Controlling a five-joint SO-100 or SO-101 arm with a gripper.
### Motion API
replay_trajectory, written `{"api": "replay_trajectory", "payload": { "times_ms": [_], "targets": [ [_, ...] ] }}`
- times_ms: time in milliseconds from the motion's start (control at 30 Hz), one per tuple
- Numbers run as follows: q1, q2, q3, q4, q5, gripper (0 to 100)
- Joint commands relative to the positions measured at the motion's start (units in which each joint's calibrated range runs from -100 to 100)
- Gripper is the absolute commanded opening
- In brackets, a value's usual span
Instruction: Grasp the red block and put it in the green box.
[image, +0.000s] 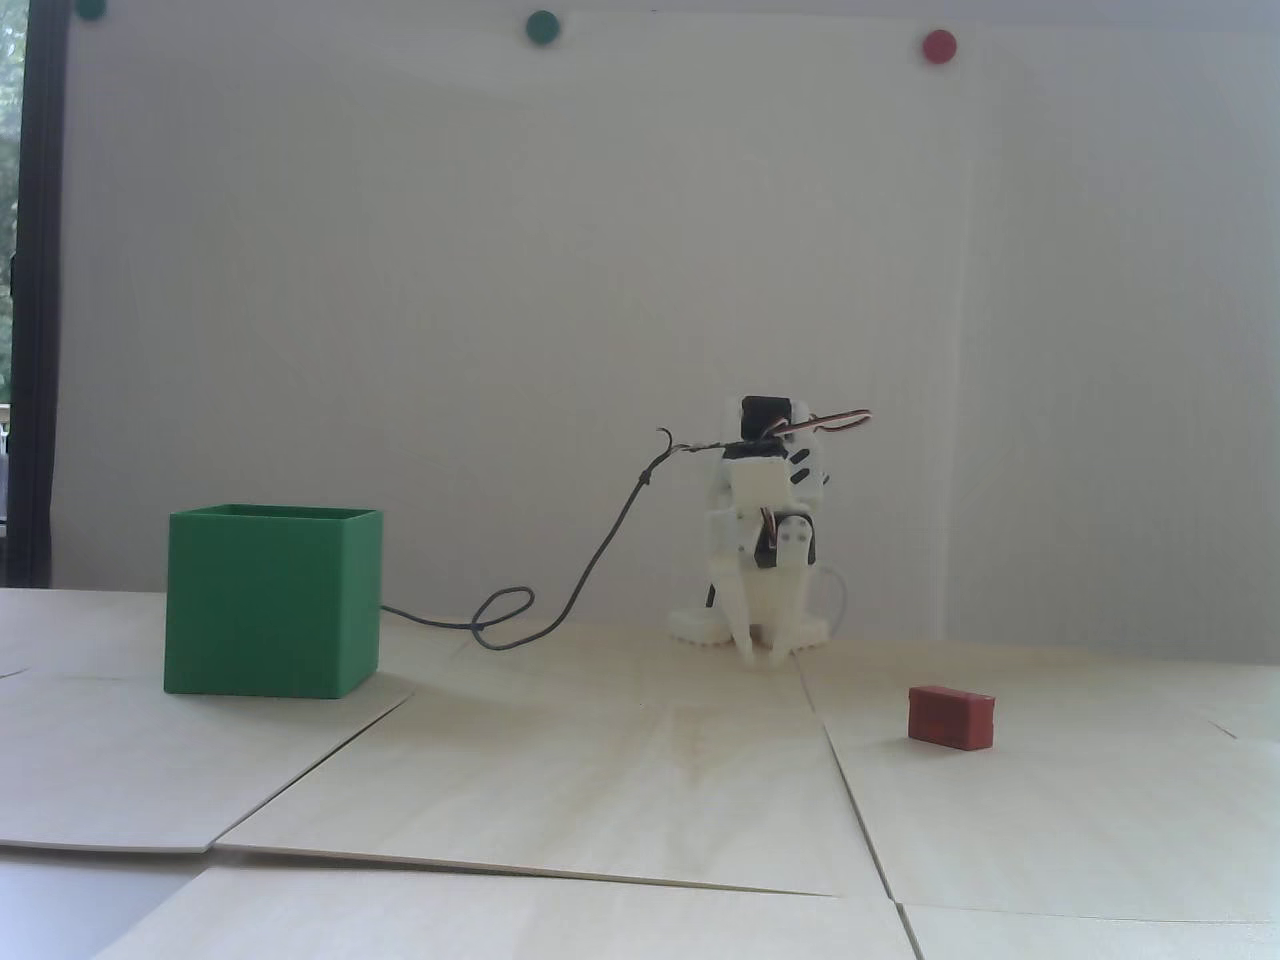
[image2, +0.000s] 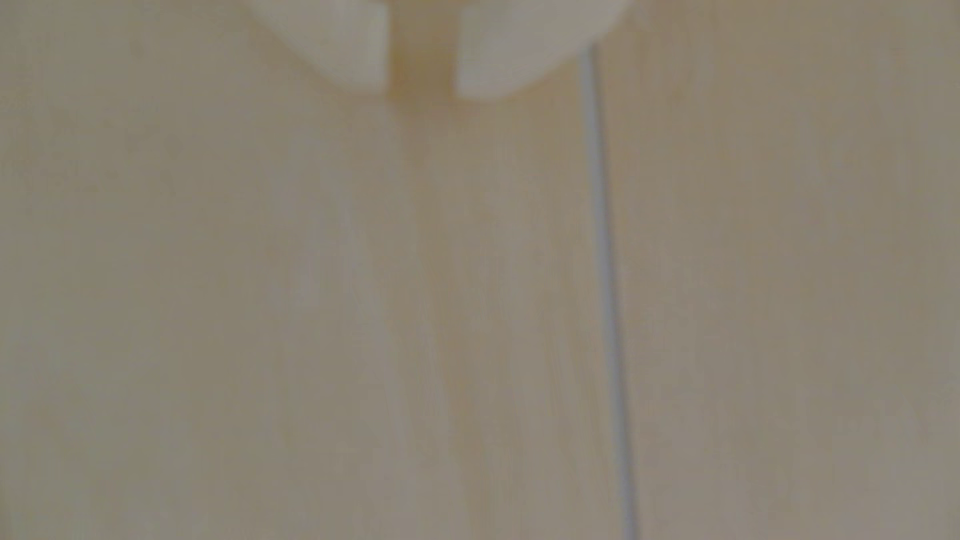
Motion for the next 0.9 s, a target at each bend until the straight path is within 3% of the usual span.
{"api": "replay_trajectory", "payload": {
  "times_ms": [0, 167, 400, 700, 867],
  "targets": [
    [-1.9, 4.8, -13.2, -1.7, 0.0, 9],
    [-3.9, 23.5, -34.9, -2.3, -0.1, 17],
    [-3.7, 57.7, -69.7, -1.7, -0.1, 18],
    [-3.5, 85.7, -94.7, -1.2, 0.3, 18],
    [-4.2, 93.8, -105.5, 5.2, 2.3, 18]
  ]
}}
